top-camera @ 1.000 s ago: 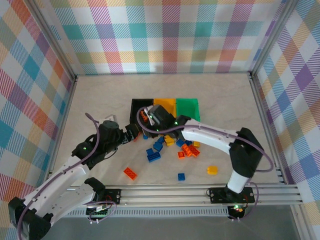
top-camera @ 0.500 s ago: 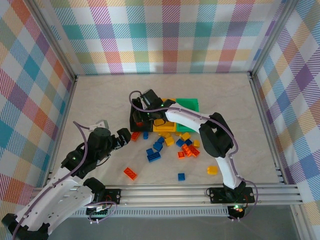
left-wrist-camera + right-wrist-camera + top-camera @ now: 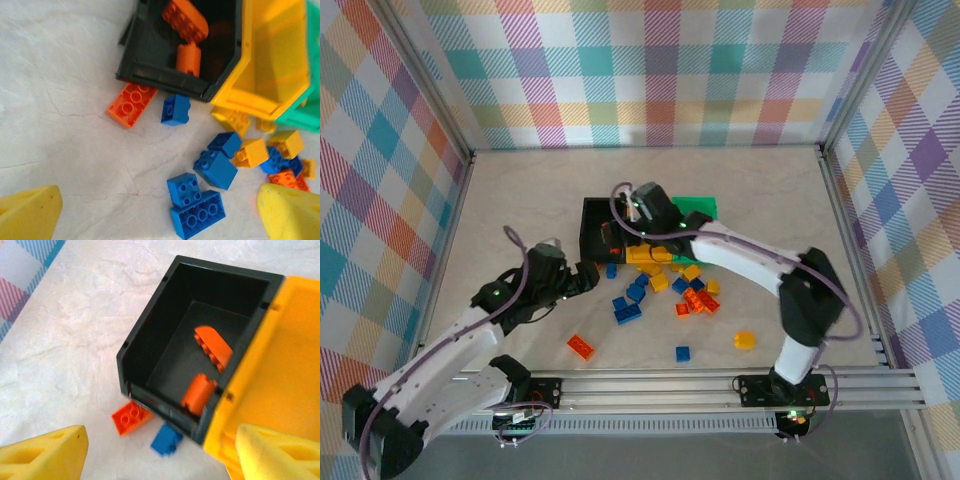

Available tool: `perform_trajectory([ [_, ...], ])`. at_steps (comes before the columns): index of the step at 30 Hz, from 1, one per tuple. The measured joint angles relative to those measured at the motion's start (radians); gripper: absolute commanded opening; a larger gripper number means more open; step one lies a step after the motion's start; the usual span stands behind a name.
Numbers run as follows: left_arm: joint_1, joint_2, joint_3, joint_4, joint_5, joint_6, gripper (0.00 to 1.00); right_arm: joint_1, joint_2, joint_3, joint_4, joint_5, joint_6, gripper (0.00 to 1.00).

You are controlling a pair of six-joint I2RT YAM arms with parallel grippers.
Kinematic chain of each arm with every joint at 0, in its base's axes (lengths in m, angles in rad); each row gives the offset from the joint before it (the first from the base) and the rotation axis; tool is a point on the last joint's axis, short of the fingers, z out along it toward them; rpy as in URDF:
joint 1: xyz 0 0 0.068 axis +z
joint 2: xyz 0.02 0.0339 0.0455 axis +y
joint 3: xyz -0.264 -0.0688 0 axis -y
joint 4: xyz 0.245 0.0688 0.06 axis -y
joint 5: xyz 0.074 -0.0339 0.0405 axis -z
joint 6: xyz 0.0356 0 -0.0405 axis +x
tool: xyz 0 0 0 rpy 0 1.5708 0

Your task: Sort the legos into containers by color

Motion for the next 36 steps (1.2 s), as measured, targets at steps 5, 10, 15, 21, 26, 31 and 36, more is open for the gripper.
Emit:
perform_trajectory([
  [5, -0.172, 0.267, 0.078, 0.050, 0.006, 0.044, 0.94, 0.000, -0.241, -0.243, 0.032, 0.024, 0.032, 0.80],
  [10, -0.297, 0.483, 0.134, 0.072, -0.024, 0.072, 0.94, -0.001, -0.404, -0.430, 0.022, 0.056, 0.060, 0.81],
  [15, -0.352, 0.587, 0.146, 0.076, -0.078, 0.093, 0.95, -0.010, -0.517, -0.508, 0.005, 0.081, 0.077, 0.81],
  [21, -0.375, 0.632, 0.146, 0.127, -0.077, 0.091, 0.84, -0.033, -0.581, -0.538, 0.005, 0.098, 0.085, 0.81],
  [26, -0.424, 0.632, 0.142, 0.191, 0.005, 0.053, 0.78, -0.060, -0.616, -0.569, 0.001, 0.100, 0.089, 0.82],
  [31, -0.449, 0.617, 0.138, 0.197, 0.023, 0.017, 0.85, -0.074, -0.642, -0.584, 0.000, 0.100, 0.090, 0.82],
  [36, -0.450, 0.606, 0.158, 0.111, -0.040, 0.021, 0.69, -0.075, -0.653, -0.600, 0.001, 0.100, 0.093, 0.82],
])
